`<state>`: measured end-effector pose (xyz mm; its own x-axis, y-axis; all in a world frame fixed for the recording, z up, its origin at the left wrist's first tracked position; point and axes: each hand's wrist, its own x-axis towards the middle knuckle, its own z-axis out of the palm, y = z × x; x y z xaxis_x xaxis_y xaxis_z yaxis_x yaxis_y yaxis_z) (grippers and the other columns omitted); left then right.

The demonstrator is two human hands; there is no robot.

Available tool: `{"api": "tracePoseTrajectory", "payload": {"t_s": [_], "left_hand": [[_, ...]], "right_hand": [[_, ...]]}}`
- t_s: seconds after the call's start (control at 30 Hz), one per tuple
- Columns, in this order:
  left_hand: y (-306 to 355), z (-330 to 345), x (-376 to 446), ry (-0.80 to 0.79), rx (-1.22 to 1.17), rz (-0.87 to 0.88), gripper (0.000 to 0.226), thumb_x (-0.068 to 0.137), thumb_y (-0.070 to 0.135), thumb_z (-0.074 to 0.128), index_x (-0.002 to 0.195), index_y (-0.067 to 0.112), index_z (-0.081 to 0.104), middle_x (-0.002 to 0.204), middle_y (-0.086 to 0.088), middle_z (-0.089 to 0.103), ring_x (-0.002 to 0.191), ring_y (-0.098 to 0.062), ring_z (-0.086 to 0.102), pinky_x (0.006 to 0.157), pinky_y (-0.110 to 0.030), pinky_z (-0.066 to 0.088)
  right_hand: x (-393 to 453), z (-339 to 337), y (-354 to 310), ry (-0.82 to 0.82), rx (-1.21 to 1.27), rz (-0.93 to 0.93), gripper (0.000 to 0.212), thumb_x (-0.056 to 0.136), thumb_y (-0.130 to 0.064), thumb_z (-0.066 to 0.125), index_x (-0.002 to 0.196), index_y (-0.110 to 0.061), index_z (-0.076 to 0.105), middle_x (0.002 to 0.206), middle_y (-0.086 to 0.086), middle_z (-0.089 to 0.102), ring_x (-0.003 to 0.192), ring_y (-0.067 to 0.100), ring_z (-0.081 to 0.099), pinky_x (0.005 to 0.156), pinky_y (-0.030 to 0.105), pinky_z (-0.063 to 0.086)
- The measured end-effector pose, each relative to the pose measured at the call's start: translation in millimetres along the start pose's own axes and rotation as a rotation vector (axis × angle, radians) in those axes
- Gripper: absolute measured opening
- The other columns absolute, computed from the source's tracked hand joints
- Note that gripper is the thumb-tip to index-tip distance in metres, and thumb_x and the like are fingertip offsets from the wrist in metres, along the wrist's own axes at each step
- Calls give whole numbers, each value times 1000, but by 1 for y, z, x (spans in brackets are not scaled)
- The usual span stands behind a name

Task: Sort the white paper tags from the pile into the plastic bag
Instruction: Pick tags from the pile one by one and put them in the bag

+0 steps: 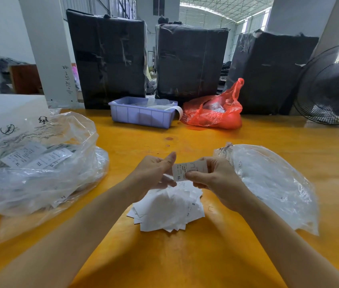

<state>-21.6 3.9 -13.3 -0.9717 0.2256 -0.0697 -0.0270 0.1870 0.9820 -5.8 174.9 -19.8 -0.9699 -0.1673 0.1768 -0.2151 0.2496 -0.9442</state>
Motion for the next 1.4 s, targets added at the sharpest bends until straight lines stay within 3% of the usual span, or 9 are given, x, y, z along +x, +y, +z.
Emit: {"api": "tracePoseTrajectory", "payload": {"t_s": [0.2,0.3,0.47,0.63,0.73,0.87,1.07,1.2,1.4], "left_hand": [[-4,3,-1,-72,93,8,48,73,57,51,71,12,68,64,-3,70,59,-14,67,52,-20,51],[-5,4,-1,-106,51,11,44,73,54,54,73,14,71,70,-9,70,60,-19,66,54,-24,52],[-8,9,-1,-54,85,3,46,87,48,53,72,8,70,61,-6,66,50,-15,62,47,-20,47],[-3,11,-3,-96,-15,-22,44,83,52,54,72,11,67,66,-6,63,59,-18,59,52,-23,46],[0,15,-5,-123,-81,1,47,78,54,53,66,12,68,60,-4,63,56,-17,59,50,-23,46],[5,10,-5,-98,-143,-19,47,87,52,48,84,9,67,63,-3,69,56,-15,67,49,-22,52],[6,1,-5,-113,-88,-91,53,76,53,60,92,3,67,83,-12,72,65,-18,69,57,-24,57],[4,-13,0,-31,32,-46,16,77,24,76,83,9,73,70,-4,71,53,-5,63,52,-16,51],[18,-35,-3,-16,253,-32,15,75,22,78,82,9,74,63,2,69,46,-1,55,46,-15,43]], "right_hand": [[-4,3,-3,-172,-117,65,20,96,-12,52,114,-6,57,82,4,55,65,10,48,57,21,43],[-7,5,-8,-278,-195,55,17,99,-17,47,110,-16,59,89,-4,59,71,1,52,62,17,44],[-10,11,-9,-343,-464,25,37,96,-31,50,132,-23,47,125,0,39,109,12,48,88,19,43],[-10,17,-10,-264,-638,-131,48,92,-29,58,136,-20,42,137,0,31,129,19,28,109,35,30],[-12,22,-13,-221,-340,-125,40,89,-15,63,125,-12,46,124,13,51,115,25,53,94,41,48],[-6,10,-12,-19,-12,-76,14,87,-14,65,100,-11,64,86,5,70,71,6,66,63,18,52],[-1,4,-2,151,154,20,7,86,-15,66,82,-12,71,67,1,68,57,8,57,52,18,44],[0,3,-1,170,225,21,6,85,-8,65,83,-5,71,63,7,64,51,10,56,50,20,46],[0,0,2,162,193,-43,7,83,-5,65,83,-8,71,66,7,69,55,11,61,52,18,51]]}}
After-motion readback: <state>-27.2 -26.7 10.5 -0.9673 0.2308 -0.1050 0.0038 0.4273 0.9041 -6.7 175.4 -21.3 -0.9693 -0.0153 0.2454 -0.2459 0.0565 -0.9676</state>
